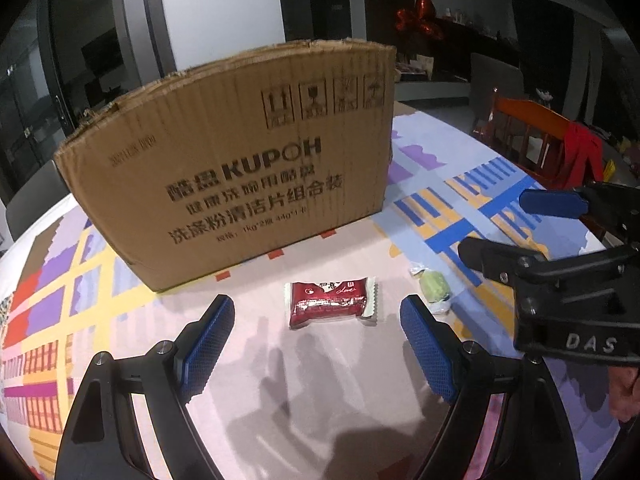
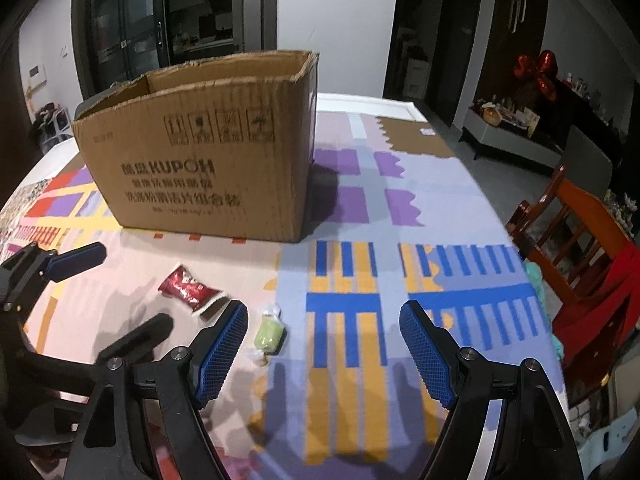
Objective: Organize snacks
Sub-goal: 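Grasp the red chocolate bar with left tool while right tool grasps the green packet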
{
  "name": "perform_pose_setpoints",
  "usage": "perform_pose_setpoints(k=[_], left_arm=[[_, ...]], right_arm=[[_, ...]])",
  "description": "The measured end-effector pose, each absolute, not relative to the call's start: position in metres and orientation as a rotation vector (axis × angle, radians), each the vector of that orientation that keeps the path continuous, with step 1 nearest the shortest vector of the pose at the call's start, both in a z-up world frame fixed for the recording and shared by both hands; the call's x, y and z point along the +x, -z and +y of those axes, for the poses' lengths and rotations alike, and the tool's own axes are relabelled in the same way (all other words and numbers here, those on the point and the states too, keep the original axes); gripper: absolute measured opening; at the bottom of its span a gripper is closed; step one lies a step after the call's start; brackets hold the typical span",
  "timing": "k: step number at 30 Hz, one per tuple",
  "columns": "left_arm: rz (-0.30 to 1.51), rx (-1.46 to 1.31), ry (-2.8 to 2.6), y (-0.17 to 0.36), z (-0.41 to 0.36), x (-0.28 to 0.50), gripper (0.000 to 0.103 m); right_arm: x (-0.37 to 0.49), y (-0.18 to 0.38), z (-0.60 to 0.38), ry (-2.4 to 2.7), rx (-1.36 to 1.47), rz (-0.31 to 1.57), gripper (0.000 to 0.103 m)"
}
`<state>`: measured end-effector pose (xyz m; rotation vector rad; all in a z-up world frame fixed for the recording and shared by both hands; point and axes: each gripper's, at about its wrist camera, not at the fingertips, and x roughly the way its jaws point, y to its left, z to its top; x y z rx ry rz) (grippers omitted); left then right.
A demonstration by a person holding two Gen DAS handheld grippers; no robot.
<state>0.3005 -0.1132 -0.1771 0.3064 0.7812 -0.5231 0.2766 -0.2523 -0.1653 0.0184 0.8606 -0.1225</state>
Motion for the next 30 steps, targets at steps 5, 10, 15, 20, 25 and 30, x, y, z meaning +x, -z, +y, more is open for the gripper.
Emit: perform_pose_setpoints(k=[5, 10, 15, 20, 25, 30], left_arm=[[0.793, 0.306, 0.554, 0.189, -0.116, 0.306, 0.085], [0.807, 0.327, 0.564, 0.199, -0.121, 0.312, 0.085], [0.824, 0.332, 0.569, 0.207, -0.124, 0.322, 0.083], [0.843, 0.329, 0.581, 0.213, -0.128, 0.330, 0.080], [0.851, 0.345, 0.593, 0.217, -0.132, 0.332, 0.077], [0.873, 0.313, 0.616, 0.218, -0.129, 0.335, 0.072]], right_arm=[[0.283, 0.178, -0.249, 0.114, 0.033, 0.904, 0.079], [0.289, 0.187, -0.245, 0.102, 0.030, 0.938, 0.079], [0.298, 0.196, -0.244, 0.095, 0.068, 0.996, 0.072], [0.304, 0.201, -0.243, 0.091, 0.095, 1.037, 0.063], [0.309, 0.206, -0.242, 0.081, 0.115, 1.070, 0.057], [0.315, 0.213, -0.246, 0.077, 0.173, 1.115, 0.049]])
